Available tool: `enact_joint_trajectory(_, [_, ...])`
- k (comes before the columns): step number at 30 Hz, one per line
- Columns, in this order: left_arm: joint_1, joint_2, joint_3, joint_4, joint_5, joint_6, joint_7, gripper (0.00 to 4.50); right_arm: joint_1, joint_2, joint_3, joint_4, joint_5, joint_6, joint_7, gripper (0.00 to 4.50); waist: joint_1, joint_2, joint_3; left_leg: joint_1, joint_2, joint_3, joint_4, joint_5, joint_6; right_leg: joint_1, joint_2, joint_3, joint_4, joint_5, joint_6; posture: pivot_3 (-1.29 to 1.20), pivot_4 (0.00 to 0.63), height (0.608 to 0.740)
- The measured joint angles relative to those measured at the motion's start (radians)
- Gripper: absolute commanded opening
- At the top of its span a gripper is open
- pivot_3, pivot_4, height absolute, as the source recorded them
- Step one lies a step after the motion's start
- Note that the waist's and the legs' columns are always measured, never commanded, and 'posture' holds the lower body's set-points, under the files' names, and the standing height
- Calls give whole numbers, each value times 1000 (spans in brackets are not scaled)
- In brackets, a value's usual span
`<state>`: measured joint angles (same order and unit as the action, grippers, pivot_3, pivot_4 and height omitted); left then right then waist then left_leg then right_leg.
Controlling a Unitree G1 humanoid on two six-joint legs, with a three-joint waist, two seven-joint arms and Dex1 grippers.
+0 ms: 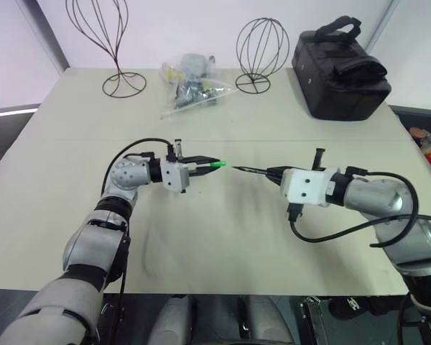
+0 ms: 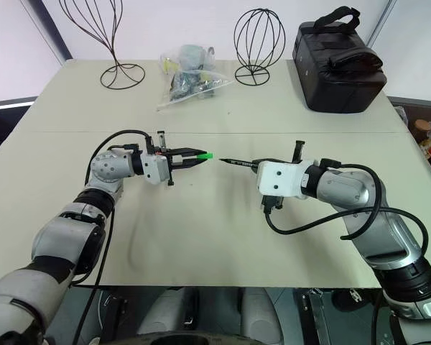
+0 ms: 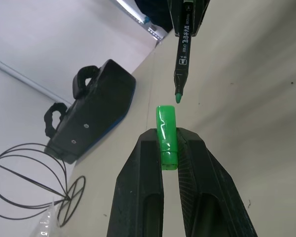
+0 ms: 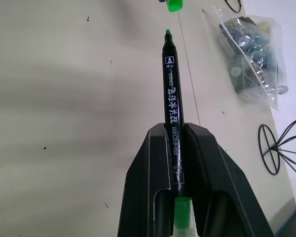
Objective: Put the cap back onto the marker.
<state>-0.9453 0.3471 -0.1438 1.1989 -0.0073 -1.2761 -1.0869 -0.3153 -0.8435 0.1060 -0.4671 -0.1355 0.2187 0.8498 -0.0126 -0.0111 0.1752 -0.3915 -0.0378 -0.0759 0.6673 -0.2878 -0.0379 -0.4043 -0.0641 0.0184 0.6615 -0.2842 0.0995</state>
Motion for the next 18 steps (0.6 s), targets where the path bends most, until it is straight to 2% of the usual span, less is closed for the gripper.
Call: enact_joint_trajectory(18, [0, -15, -6, 0, -1, -21, -21, 0, -14, 1, 6, -2, -2, 2, 3, 39, 0, 0, 0, 0, 0, 0, 0, 0, 0, 0, 0, 0, 0, 0, 0, 0, 150, 740])
